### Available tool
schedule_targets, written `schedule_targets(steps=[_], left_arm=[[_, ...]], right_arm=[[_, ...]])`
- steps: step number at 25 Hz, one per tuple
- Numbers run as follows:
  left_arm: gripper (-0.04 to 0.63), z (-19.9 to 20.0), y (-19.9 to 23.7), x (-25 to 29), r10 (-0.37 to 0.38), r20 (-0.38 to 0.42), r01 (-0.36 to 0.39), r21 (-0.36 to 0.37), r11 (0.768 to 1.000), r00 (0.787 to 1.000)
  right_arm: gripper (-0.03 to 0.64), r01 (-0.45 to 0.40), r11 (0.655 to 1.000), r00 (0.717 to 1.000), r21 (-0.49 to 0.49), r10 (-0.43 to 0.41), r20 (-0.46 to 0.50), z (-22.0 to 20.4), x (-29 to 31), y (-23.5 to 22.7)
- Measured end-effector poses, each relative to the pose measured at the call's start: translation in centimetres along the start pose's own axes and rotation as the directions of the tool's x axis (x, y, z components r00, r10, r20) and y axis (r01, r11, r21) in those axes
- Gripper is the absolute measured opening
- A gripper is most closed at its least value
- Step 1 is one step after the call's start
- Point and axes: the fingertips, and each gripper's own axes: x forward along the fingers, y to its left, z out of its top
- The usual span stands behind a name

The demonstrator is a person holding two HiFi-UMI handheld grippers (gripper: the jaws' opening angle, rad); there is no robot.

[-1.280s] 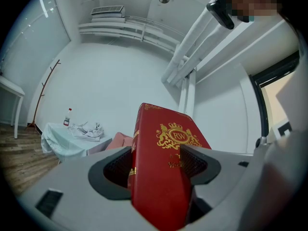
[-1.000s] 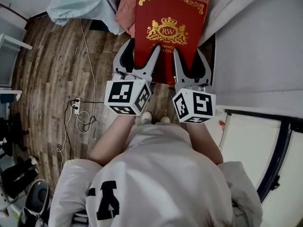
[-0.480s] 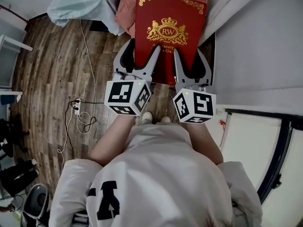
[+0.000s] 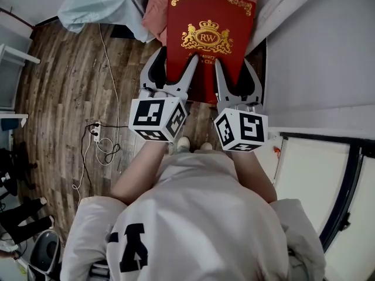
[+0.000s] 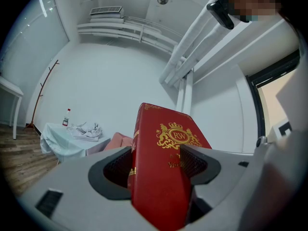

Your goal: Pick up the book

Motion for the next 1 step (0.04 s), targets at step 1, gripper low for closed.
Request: schedule_targets(steps=[1], left_arm=[[0.307,0.0,0.05,-0.02,-0.001,0.0,0.001,0.0,1.0,1.0]], right_arm=[[0.233,0.001,1.0,1.0,0.0,-0.001,0.001,-0.01,0.0,0.06]])
